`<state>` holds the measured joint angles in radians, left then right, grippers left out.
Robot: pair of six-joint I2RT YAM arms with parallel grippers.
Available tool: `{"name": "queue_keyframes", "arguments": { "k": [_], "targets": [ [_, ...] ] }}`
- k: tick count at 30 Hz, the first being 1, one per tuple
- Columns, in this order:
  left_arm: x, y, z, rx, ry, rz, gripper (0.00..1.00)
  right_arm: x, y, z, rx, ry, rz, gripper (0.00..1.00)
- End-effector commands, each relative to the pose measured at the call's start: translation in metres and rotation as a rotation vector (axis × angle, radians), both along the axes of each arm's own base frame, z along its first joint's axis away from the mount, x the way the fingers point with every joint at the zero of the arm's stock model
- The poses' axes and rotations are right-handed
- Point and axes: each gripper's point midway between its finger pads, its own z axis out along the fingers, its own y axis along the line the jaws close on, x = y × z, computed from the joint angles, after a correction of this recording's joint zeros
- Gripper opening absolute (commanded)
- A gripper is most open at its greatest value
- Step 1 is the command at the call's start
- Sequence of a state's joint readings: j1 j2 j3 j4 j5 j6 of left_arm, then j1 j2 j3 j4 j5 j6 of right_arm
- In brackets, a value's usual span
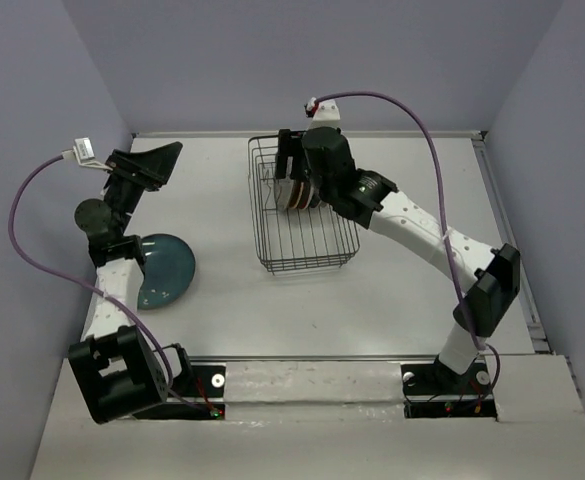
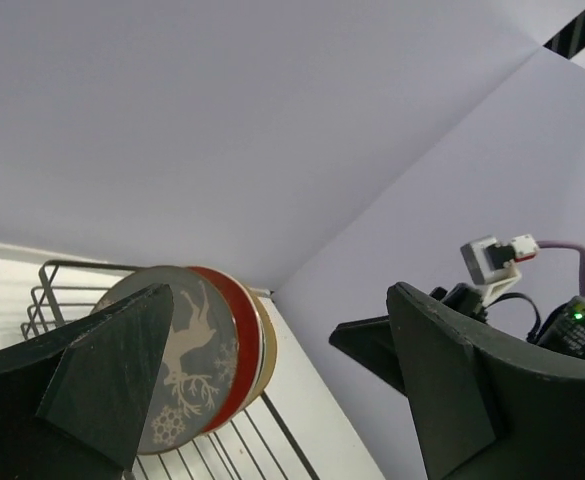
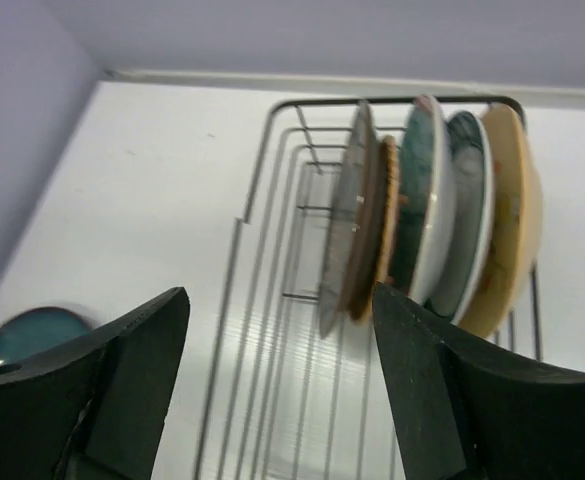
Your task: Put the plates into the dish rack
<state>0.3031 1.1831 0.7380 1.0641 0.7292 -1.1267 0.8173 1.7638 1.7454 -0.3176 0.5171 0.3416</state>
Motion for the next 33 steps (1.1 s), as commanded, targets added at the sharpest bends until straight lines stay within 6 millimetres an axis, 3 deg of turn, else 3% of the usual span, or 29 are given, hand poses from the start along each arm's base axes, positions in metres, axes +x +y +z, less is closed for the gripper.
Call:
{"name": "queue_keyframes", "arguments": {
  "k": [1, 2, 3, 5, 6, 8, 9, 10, 12, 13, 16, 17, 18, 19, 23, 33],
  "targets": [
    [-0.036, -0.007, 0.064, 0.122, -0.239, 0.049, 0.99, -0.045, 0.086, 0.011, 0.173, -0.002, 0.358, 0.8],
    [-0.039, -0.006, 0.067, 0.127, -0.251, 0.067, 0.99, -0.056, 0.106, 0.011, 0.204, 0.017, 0.445, 0.81],
    [-0.048, -0.008, 0.075, 0.151, -0.292, 0.085, 0.99, -0.064, 0.127, -0.011, 0.187, 0.06, 0.496, 0.81],
    [-0.056, -0.007, 0.082, 0.162, -0.321, 0.103, 0.99, -0.076, 0.155, -0.016, 0.199, 0.08, 0.586, 0.8],
    [-0.059, -0.007, 0.085, 0.163, -0.334, 0.113, 0.99, -0.077, 0.168, -0.037, 0.178, 0.113, 0.599, 0.79],
    [-0.066, -0.006, 0.091, 0.17, -0.357, 0.129, 0.99, -0.083, 0.184, -0.041, 0.181, 0.119, 0.623, 0.76],
    [-0.067, -0.005, 0.092, 0.171, -0.36, 0.134, 0.99, -0.086, 0.195, -0.057, 0.167, 0.141, 0.636, 0.75],
    [-0.069, -0.004, 0.094, 0.17, -0.365, 0.139, 0.99, -0.084, 0.2, -0.061, 0.168, 0.147, 0.639, 0.75],
    [-0.07, 0.001, 0.095, 0.162, -0.365, 0.145, 0.99, -0.091, 0.217, -0.057, 0.191, 0.154, 0.697, 0.74],
    [-0.07, 0.002, 0.094, 0.158, -0.367, 0.146, 0.99, -0.091, 0.227, -0.078, 0.186, 0.195, 0.713, 0.74],
    [-0.068, 0.001, 0.093, 0.155, -0.358, 0.13, 0.99, -0.103, 0.252, -0.104, 0.199, 0.265, 0.834, 0.74],
    [-0.069, 0.001, 0.093, 0.155, -0.357, 0.128, 0.99, -0.109, 0.256, -0.114, 0.192, 0.302, 0.869, 0.74],
    [-0.068, 0.002, 0.093, 0.154, -0.356, 0.128, 0.99, -0.108, 0.262, -0.11, 0.205, 0.297, 0.886, 0.74],
    [-0.068, 0.002, 0.093, 0.154, -0.355, 0.127, 0.99, -0.108, 0.266, -0.132, 0.197, 0.342, 0.884, 0.74],
    [-0.074, -0.001, 0.098, 0.158, -0.376, 0.116, 0.99, -0.105, 0.274, -0.162, 0.201, 0.404, 0.86, 0.74],
    [-0.076, -0.001, 0.098, 0.14, -0.386, 0.102, 0.99, -0.09, 0.28, -0.219, 0.204, 0.488, 0.739, 0.74]
  ]
}}
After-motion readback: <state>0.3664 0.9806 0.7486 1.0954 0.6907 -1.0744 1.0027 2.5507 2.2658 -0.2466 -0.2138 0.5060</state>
